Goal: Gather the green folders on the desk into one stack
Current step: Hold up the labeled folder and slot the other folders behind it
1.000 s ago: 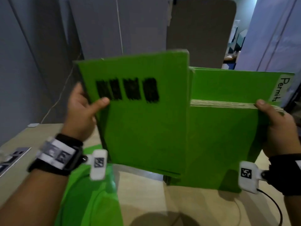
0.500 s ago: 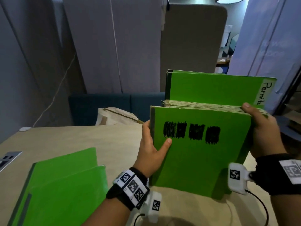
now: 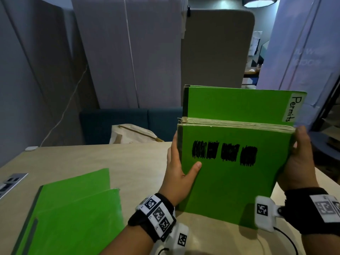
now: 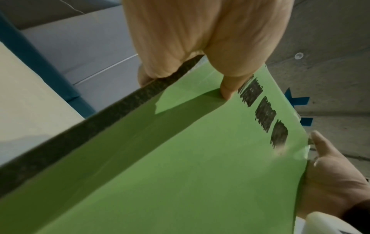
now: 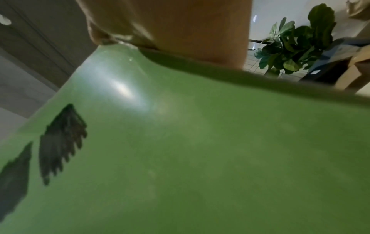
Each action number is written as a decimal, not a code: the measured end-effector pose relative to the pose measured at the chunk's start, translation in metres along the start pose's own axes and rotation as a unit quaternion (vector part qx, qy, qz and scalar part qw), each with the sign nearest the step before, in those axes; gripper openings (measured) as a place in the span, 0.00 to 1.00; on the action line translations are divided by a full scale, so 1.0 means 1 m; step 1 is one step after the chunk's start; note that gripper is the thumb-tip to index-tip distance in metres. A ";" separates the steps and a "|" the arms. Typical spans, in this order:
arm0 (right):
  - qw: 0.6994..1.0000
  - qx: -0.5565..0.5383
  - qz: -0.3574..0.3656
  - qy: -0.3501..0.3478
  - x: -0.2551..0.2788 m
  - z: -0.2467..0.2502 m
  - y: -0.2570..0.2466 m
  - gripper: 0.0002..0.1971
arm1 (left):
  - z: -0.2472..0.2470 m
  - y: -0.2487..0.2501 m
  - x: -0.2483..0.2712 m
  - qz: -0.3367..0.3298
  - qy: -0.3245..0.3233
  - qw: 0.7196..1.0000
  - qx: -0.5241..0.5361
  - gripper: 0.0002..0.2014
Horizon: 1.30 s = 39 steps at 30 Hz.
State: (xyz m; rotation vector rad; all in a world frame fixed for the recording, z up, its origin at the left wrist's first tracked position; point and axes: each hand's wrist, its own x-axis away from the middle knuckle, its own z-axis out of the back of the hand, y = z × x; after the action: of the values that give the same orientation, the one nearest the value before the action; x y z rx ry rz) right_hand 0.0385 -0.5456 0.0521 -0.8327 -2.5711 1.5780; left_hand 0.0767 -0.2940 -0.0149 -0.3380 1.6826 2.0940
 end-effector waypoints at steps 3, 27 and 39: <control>0.999 0.046 0.007 -0.007 0.004 0.004 0.007 0.23 | 0.001 0.002 0.002 -0.002 -0.005 1.000 -0.031 0.49; 0.983 0.164 0.043 -0.064 0.009 -0.041 -0.009 0.26 | 0.045 0.040 -0.022 0.011 0.074 0.996 0.045 0.36; 0.987 0.131 -0.001 -0.094 -0.006 -0.047 0.003 0.10 | 0.056 0.023 -0.015 0.018 0.088 0.994 0.065 0.38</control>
State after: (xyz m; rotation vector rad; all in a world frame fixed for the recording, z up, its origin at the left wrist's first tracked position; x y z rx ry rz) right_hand 0.0586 -0.5084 0.0739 -0.6874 -2.3970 2.0277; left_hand 0.0835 -0.2459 0.0251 -0.4677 1.9287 2.0177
